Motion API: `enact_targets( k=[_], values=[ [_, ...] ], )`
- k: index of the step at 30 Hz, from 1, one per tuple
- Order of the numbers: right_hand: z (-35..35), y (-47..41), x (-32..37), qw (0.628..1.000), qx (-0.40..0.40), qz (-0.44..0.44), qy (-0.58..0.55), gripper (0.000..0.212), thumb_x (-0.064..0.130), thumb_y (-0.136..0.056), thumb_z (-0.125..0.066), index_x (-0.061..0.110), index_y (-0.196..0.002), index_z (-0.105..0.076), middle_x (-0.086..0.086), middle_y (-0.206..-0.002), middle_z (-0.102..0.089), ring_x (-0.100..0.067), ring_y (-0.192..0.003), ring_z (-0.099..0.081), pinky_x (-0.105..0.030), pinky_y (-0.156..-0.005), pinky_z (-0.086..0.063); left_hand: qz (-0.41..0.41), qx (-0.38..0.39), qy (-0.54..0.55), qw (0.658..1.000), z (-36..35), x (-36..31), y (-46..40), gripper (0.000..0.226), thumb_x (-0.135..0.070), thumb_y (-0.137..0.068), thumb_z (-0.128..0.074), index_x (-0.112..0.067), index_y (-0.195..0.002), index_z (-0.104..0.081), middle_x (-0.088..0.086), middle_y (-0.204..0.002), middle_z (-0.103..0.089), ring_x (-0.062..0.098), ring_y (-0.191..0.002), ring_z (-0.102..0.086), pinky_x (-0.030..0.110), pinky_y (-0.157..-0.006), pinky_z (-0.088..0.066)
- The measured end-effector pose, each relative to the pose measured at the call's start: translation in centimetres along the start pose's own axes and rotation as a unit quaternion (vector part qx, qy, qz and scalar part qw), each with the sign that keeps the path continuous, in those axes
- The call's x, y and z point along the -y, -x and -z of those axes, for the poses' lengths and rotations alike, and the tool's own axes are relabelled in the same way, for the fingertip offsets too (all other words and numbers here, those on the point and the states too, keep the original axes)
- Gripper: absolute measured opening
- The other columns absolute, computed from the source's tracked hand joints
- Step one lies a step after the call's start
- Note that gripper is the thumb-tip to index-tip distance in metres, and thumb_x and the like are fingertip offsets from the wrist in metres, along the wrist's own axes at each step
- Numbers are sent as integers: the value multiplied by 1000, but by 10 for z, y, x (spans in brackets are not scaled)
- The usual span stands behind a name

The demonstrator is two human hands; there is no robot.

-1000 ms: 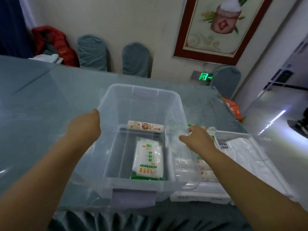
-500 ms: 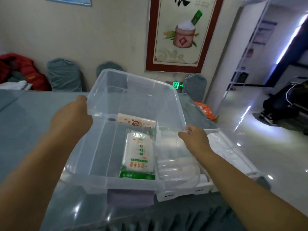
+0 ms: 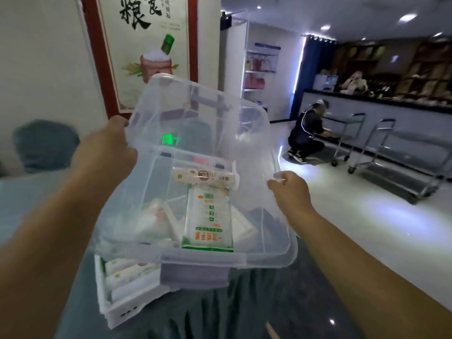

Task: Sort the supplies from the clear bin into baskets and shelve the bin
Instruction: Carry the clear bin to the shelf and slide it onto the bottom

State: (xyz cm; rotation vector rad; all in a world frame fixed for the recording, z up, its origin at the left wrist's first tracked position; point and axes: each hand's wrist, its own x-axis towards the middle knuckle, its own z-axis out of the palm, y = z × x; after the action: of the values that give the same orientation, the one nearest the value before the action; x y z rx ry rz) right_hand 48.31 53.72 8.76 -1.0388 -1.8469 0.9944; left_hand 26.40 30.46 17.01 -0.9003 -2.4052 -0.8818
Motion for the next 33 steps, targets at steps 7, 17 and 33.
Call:
enact_targets(
  k=[7,17,33],
  values=[
    [162,-50,-100,995,-69,-48,49,34,24,-81,-63,13,-113,-60,-2,-93,-61,-21,-80,-60,-36,-77,-51,-15,64,130,989,-137,-153,22,47,-6,-75,-58,-17,-119,-45,24,-95,-64,43,-86,-59,49,-80,-49],
    [261,-126,-198,982,-129,-115,73,34,25,-85,-62,13,-116,-58,-4,-99,-62,-18,-80,-61,-29,-70,-48,-46,137,150,978,-268,-287,13,38,-17,-82,-57,-20,-118,-48,17,-106,-64,37,-82,-58,39,-71,-45],
    [302,-398,-332,943,-179,-222,169,31,23,-81,-64,14,-110,-60,-4,-93,-61,-21,-80,-59,-29,-71,-43,-63,305,207,927,-597,-438,-138,52,-14,-83,-58,-18,-130,-37,12,-105,-61,31,-89,-57,33,-71,-38]
  ],
)
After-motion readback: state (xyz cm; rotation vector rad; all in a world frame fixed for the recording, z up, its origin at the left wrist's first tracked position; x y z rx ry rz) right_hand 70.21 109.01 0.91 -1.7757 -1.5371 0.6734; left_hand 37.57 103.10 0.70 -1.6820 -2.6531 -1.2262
